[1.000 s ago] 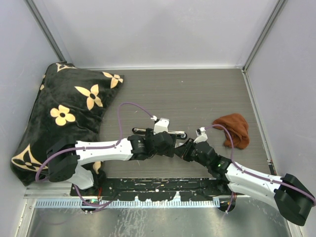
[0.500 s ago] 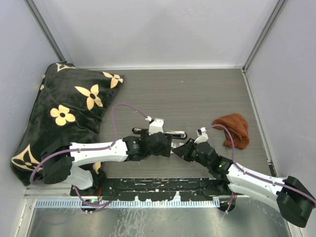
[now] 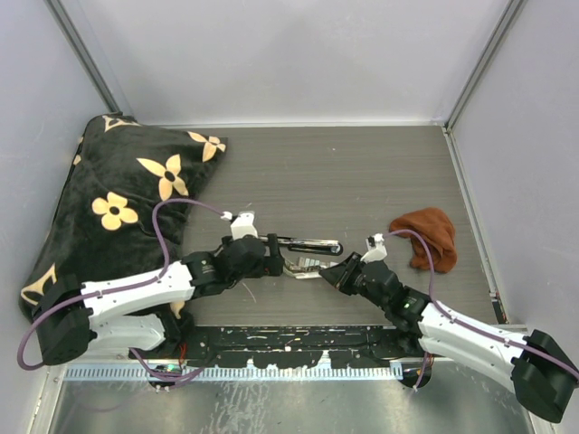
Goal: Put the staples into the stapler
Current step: Open the stapler at the center of the board.
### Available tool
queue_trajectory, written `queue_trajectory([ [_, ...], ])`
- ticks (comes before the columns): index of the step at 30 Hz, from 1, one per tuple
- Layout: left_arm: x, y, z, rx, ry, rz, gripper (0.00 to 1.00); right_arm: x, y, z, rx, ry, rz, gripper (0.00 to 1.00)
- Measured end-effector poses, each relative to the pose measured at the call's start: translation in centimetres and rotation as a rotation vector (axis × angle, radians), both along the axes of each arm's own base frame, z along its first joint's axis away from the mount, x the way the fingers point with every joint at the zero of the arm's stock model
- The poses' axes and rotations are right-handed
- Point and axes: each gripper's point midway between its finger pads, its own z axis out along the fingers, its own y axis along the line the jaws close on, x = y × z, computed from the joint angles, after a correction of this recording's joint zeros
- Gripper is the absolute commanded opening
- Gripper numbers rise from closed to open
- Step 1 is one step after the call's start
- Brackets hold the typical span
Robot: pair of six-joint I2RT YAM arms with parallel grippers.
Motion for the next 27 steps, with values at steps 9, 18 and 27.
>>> queue_trajectory([
  [9, -0.3, 6.3, -4.1, 0.104, 0.051, 0.128, 1.0, -0.2, -0.1, 0.0, 0.012, 0.0, 0.002, 0.0],
  [18, -0.3, 6.0, -1.5, 0.01, 0.014, 0.109, 1.0, -0.6, 0.0, -0.3, 0.019, 0.024, 0.011, 0.01],
  [27, -0.2, 3.5, 0.6, -0.084, -0.016, 0.014, 0.98, -0.7, -0.1, -0.4, 0.022, 0.029, 0.01, 0.01],
])
